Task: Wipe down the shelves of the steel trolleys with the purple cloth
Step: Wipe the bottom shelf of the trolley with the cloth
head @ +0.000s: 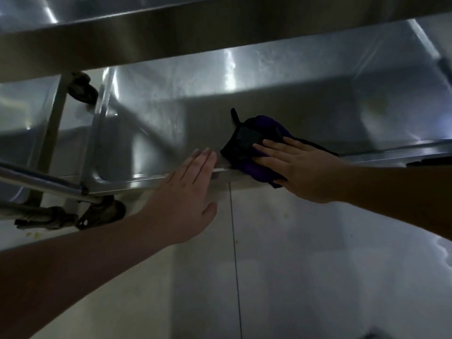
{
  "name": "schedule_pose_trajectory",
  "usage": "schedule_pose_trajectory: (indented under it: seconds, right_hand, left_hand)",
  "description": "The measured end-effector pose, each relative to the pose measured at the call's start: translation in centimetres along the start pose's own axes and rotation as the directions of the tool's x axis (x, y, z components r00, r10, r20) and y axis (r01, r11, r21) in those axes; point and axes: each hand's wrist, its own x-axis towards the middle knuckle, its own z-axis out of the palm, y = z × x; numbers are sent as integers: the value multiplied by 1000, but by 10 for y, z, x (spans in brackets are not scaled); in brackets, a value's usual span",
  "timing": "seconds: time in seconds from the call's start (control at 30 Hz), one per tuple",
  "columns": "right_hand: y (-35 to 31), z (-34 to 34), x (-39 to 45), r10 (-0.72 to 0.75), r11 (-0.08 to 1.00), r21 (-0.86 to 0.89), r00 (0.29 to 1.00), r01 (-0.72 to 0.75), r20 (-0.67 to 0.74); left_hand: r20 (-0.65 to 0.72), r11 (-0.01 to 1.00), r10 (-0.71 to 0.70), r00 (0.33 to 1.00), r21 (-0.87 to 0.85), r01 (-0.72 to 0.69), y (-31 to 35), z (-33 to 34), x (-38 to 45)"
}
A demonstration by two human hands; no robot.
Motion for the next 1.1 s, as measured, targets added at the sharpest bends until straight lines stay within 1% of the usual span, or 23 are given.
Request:
schedule_pose_trajectory:
  seconds: [0.23,0.4,0.5,0.63,0.73,0.9,1.1]
  right_hand:
    - [48,0,-65,106,994,-28,994,-105,24]
    - [78,4,-105,188,982,12,982,-189,33]
    - [95,9,-126,245,969,-11,969,-245,19]
    - [118,14,-157,337,941,20,941,-338,30]
    - [136,17,-180,432,899,63,901,-434,43]
    - [162,17,-212,585,799,119,808,-589,73]
    - [168,21,-203,720,665,184,686,-724,100]
  left_hand:
    - [57,994,76,995,79,-80,40,15,26]
    - [32,975,173,984,133,-176,86,25,62]
    - [1,970,222,975,99,-221,119,33,83]
    - [-16,968,250,968,33,-250,156,39,106]
    - [-9,960,279,960,26,-278,177,42,118]
    - [-44,952,307,951,2,-307,208,49,132]
    - [-50,970,242,969,-4,-243,218,53,142]
